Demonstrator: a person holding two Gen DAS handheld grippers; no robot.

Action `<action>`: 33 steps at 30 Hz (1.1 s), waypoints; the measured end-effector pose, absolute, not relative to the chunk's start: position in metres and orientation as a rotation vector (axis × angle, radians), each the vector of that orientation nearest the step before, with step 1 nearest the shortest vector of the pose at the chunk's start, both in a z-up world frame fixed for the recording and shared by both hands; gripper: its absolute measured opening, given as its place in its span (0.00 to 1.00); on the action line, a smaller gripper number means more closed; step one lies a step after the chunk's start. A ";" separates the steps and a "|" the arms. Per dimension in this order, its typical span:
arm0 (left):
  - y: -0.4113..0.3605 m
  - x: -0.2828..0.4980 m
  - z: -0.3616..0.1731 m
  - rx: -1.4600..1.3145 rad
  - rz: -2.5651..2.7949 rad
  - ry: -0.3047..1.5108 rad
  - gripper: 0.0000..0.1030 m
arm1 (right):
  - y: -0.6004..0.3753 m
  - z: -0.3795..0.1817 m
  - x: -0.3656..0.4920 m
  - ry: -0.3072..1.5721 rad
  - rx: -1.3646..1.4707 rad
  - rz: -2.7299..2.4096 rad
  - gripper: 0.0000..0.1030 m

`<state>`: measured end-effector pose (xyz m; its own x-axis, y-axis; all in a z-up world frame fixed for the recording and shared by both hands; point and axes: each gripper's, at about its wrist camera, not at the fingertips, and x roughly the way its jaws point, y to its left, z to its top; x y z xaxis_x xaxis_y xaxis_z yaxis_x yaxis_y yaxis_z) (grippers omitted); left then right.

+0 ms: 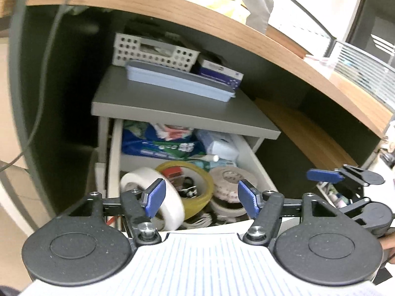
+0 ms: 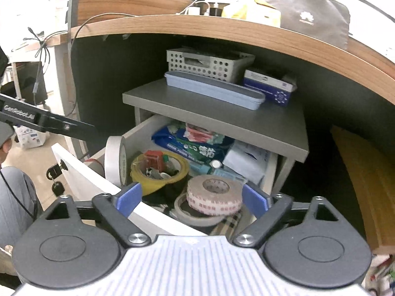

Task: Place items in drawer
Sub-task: 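Lower the green bottle into the top drawer and open the left gripper, then withdraw the left gripper from the drawer toward its front panel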

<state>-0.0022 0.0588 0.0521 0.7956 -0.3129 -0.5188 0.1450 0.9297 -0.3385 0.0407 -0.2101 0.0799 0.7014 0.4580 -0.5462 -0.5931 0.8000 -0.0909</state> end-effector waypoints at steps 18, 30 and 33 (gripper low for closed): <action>0.052 -0.052 0.040 -0.276 -0.185 0.609 0.94 | -0.221 0.066 0.003 0.544 -0.252 0.496 0.99; 0.043 -0.065 0.018 -0.304 -0.120 0.660 0.96 | -0.230 0.049 -0.008 0.576 -0.159 0.408 0.99; 0.042 -0.065 0.013 -0.298 -0.098 0.677 0.96 | -0.231 0.042 -0.008 0.592 -0.144 0.388 0.99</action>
